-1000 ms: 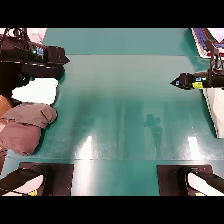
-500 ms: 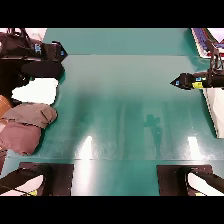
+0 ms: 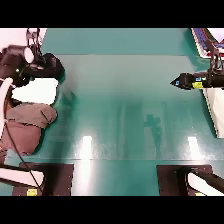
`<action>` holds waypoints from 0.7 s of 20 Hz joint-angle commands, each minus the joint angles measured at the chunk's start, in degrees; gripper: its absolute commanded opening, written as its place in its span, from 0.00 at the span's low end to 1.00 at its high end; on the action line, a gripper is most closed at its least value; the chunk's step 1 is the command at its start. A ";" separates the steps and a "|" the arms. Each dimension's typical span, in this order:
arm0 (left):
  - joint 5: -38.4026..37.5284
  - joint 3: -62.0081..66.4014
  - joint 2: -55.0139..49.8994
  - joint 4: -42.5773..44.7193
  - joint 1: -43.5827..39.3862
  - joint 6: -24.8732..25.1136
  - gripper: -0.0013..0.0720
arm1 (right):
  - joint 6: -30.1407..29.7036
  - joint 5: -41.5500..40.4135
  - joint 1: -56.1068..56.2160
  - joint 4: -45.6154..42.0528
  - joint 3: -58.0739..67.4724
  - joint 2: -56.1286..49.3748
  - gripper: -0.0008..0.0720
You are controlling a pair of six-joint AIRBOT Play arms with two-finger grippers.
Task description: Fold the shirts.
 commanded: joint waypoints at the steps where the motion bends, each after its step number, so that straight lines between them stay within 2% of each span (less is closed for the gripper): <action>1: 7.04 1.38 -8.50 0.87 2.80 -0.94 0.85 | 0.04 0.02 0.26 -0.02 -0.04 -0.04 0.04; 6: 9.44 4.13 -11.93 0.90 3.30 -0.92 0.85 | 0.04 -0.22 2.62 -0.07 -0.04 -0.11 0.04; 7: 9.07 4.46 -11.74 0.90 3.30 -0.92 0.72 | 0.04 -0.26 2.67 -0.02 -0.04 -0.11 0.04; 8: 7.19 5.51 -11.69 0.92 3.30 -0.90 0.33 | 0.04 -0.17 2.67 0.00 -0.04 -0.09 0.04; 9: 4.44 7.37 -11.65 1.03 3.32 -0.76 0.07 | 0.04 -0.13 2.67 -0.02 -0.02 -0.04 0.04; 12: -6.10 15.69 -10.38 1.05 3.30 0.83 0.05 | 0.04 -0.33 2.67 -0.02 0.50 1.11 0.04; 14: -10.36 20.72 -6.03 0.85 2.95 2.58 0.05 | 0.04 -0.20 2.32 -0.04 3.30 2.25 0.04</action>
